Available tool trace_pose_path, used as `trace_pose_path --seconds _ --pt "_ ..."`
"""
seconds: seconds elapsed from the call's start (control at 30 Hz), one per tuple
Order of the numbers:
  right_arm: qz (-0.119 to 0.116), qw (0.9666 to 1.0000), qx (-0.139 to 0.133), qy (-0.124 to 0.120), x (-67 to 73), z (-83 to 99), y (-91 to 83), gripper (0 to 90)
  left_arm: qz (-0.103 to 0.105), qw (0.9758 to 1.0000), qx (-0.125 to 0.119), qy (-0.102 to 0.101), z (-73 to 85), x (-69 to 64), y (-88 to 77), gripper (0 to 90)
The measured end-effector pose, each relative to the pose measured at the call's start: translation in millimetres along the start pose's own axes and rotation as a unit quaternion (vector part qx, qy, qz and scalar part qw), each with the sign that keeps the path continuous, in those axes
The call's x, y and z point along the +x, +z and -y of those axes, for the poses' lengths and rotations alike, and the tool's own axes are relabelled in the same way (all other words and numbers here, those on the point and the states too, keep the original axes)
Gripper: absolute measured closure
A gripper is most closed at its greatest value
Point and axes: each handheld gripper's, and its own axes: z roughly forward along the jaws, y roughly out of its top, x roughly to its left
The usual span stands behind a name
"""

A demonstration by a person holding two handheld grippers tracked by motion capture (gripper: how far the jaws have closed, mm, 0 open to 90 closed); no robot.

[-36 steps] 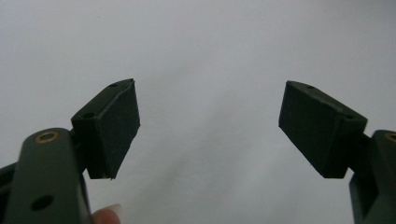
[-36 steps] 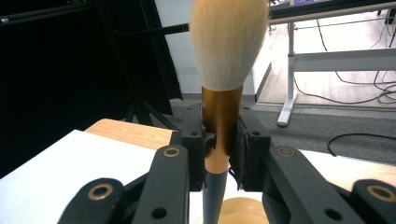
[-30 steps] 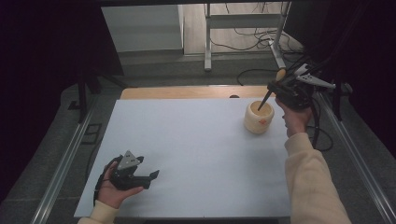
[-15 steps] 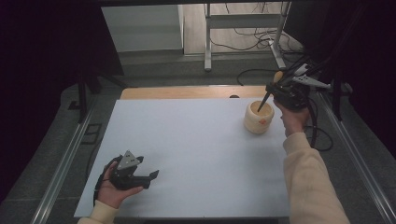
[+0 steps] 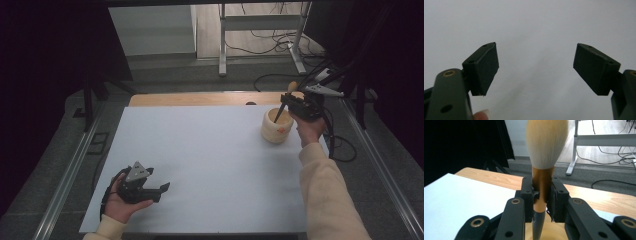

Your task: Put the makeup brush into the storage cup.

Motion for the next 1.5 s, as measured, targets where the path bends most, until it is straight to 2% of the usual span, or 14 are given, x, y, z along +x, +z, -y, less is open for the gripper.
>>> trace_pose_path --seconds 0.2,0.47,0.77,0.8,0.83,0.93,1.07,1.27,1.5 --pt "-0.001 1.0000 0.008 -0.001 0.7 3.1 4.0 76.3 0.000 1.0000 0.000 0.000 0.1 0.3 -0.2 20.9" --pt "0.009 0.9994 0.028 -0.017 1.6 8.1 9.0 76.3 0.000 1.0000 0.001 0.000 0.0 -0.5 -0.2 20.8" --pt "0.011 0.9991 0.037 -0.016 -0.3 15.8 12.2 76.1 0.000 1.0000 0.001 0.000 0.5 0.1 -0.1 20.9" --pt "0.012 0.9989 0.042 -0.016 -0.6 17.8 13.5 69.8 -0.001 1.0000 0.002 0.001 0.9 0.1 0.1 20.9" --pt "0.012 0.9989 0.042 -0.016 -0.6 17.8 13.5 69.8 -0.001 1.0000 0.002 0.001 0.9 0.1 0.1 20.8" --pt "0.028 0.9981 0.049 -0.024 1.5 18.0 14.7 42.4 0.000 1.0000 0.005 0.002 1.1 0.6 0.5 20.9" --pt "0.045 0.9979 0.041 -0.022 2.2 15.1 10.6 27.4 -0.001 1.0000 0.003 0.001 0.9 0.3 0.3 20.9" --pt "0.063 0.9970 0.042 -0.015 -0.4 10.4 0.3 13.3 0.000 1.0000 0.003 0.002 0.6 -0.1 0.3 20.9" --pt "0.039 0.9982 0.043 -0.013 2.5 6.5 -14.9 11.1 0.000 1.0000 0.002 0.002 0.1 -0.6 0.6 20.8"
